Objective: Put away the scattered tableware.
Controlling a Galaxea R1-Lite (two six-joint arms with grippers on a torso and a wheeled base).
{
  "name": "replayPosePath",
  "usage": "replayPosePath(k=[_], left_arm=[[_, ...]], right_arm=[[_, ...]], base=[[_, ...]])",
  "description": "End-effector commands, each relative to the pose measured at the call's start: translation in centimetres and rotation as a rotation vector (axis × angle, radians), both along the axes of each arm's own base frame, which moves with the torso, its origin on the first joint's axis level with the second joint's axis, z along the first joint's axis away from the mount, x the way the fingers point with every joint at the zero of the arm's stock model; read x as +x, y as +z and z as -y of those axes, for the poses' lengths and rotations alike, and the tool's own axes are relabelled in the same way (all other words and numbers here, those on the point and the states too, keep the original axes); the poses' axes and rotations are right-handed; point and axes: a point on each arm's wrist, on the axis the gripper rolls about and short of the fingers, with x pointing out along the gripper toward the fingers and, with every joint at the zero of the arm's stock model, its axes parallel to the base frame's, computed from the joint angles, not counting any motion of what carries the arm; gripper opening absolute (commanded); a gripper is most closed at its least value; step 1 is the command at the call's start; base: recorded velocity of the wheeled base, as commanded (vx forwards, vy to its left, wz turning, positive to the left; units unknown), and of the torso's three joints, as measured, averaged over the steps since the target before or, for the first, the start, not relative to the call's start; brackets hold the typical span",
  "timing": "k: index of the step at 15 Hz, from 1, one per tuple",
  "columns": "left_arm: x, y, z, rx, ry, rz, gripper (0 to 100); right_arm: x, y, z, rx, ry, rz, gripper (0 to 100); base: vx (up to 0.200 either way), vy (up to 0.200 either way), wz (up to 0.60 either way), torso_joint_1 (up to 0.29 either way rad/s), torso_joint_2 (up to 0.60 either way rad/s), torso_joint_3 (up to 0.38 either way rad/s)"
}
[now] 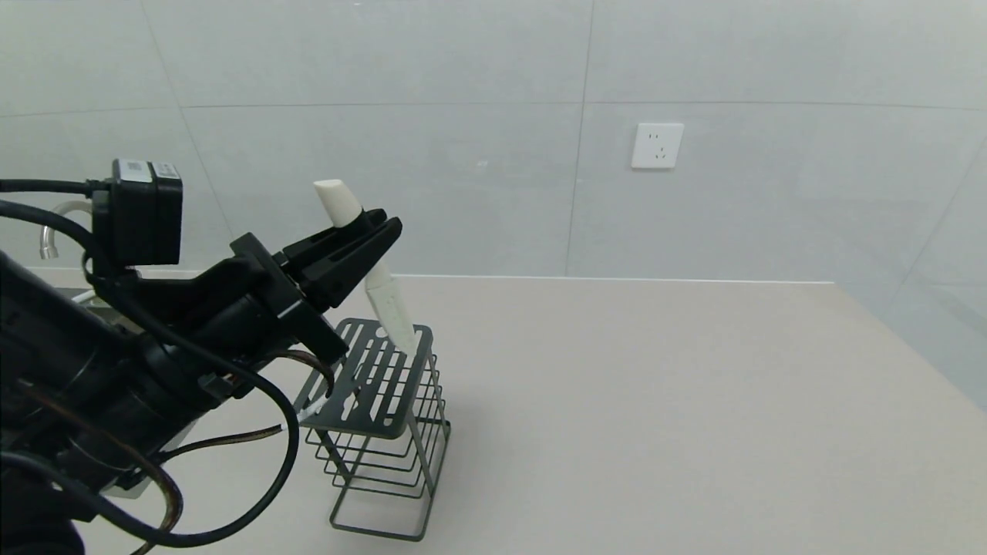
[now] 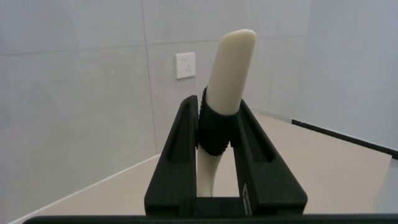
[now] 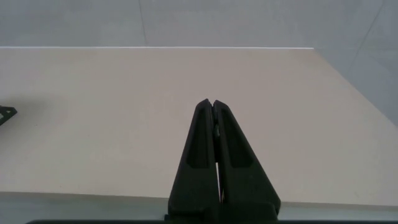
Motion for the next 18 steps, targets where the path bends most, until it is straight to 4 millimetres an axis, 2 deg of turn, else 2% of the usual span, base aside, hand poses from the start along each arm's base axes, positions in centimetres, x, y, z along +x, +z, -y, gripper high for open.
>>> replayPosePath(k=[1,6,9,13,18], left_arm=[[0.2,-0.8,0.3,0.038,0.004,-0.005,0],[0.5,-1.0,0.6,0.052,0.048,0.007,0],[1.4,0.6,1.7,-0.003,0.101,0.051,0],[0.8,0.4,2.8,-0.060,0.169,-0.015,0],[1.4,0.5,1.9,-0.099,0.207,-0.047,0]], right_arm=[[0.0,0.0,0.0,0.003,0.002,-0.004,0],[0.0,0.0,0.0,0.003,0.002,-0.004,0],[0.0,0.0,0.0,0.003,0.000,-0.004,0],[0.0,0.0,0.0,0.003,0.000,-0.004,0],[0.0,0.0,0.0,0.004,0.002,-0.004,0]], base=[[0.000,0.000,0.00,0.000,0.00,0.000],[0.000,0.000,0.00,0.000,0.00,0.000],[0.000,0.000,0.00,0.000,0.00,0.000],[0.000,0.000,0.00,0.000,0.00,0.000],[0.000,0.000,0.00,0.000,0.00,0.000]])
